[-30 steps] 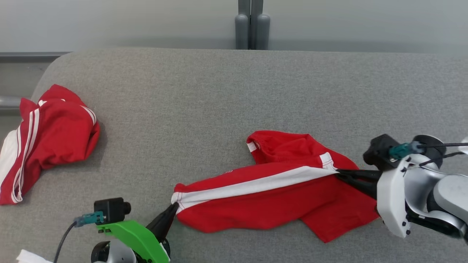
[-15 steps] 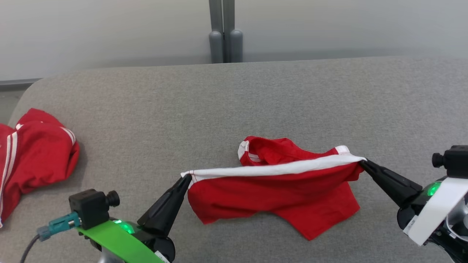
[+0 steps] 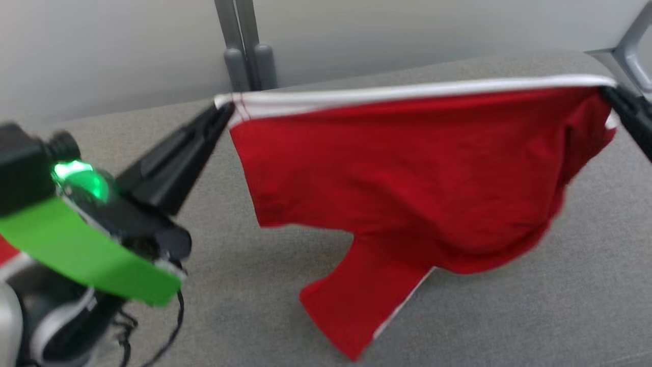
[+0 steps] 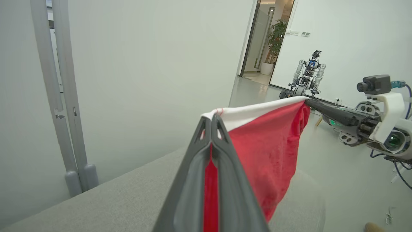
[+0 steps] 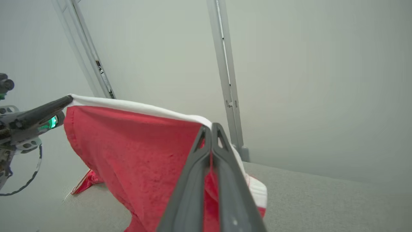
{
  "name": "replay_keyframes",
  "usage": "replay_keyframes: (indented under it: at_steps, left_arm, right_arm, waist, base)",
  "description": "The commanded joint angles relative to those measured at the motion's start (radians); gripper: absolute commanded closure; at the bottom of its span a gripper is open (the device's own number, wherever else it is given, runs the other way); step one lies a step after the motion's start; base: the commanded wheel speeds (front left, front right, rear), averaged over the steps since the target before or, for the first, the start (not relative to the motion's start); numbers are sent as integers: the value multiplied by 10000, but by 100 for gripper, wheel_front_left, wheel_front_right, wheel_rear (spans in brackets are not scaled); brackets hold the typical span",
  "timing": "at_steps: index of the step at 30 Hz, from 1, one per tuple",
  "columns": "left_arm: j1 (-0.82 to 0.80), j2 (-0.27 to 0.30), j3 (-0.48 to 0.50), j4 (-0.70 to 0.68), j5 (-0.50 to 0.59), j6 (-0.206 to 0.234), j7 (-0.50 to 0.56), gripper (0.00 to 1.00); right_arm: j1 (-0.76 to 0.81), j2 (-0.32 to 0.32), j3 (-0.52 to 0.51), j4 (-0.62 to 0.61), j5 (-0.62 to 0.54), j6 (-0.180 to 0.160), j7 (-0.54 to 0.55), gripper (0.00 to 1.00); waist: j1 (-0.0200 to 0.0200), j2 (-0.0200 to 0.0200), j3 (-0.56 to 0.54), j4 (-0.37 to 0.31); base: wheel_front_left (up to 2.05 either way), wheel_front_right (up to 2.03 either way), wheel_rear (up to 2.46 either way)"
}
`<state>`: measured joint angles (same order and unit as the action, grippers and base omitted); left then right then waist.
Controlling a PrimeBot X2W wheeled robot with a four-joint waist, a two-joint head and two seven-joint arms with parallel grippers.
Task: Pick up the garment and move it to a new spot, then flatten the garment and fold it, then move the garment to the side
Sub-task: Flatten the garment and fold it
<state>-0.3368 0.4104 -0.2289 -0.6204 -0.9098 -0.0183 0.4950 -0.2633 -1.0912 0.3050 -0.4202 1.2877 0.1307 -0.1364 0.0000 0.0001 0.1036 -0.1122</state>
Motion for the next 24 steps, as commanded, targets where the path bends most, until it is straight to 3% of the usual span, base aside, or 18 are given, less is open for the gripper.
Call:
replay_keyframes:
  at_steps: [1, 4, 8, 13, 18, 21, 24]
  left_arm:
    - [-900, 40, 103, 372, 104, 52, 161, 100]
    - [-2876, -111, -56, 1504, 318, -7, 514, 100]
    - [-5416, -565, -334, 3801, 737, -219, 467, 100]
    - [-8184, -905, -487, 6970, 1644, -537, -278, 100]
    - [-10618, -1032, -531, 9603, 2629, -826, -2048, 100]
    - [-11573, -1132, -582, 10759, 2968, -929, -3109, 100]
    - [-11878, -1326, -857, 11741, 3234, -1035, -4256, 100]
  right_arm:
    - [-426, 51, -228, -27, -109, 1, 359, 100]
    - [-1512, 215, -537, 179, -549, 0, 1501, 100]
    - [-3789, 1225, -222, 905, -1592, 0, 3340, 100]
    - [-7538, 3712, 601, 2994, -3541, 1, 4990, 100]
    - [-10695, 6140, 910, 5615, -5780, 1, 4368, 100]
    - [-11747, 7027, 1158, 6848, -6821, 1, 3442, 100]
    - [-12210, 7373, 1536, 7878, -7394, 0, 2453, 100]
  waist:
    - [0, -1, 643, -180]
    - [0, -1, 1251, -93]
    - [0, -1, 2137, 111]
    - [0, -1, 3128, 253]
    - [0, -1, 3793, 304]
    - [0, -1, 4090, 352]
    - [0, -1, 4242, 473]
  base:
    - [0, 0, 0]
    - [0, 0, 0]
    - [0, 0, 0]
    - [0, 0, 0]
    - [0, 0, 0]
    - [0, 0, 0]
    - [0, 0, 0]
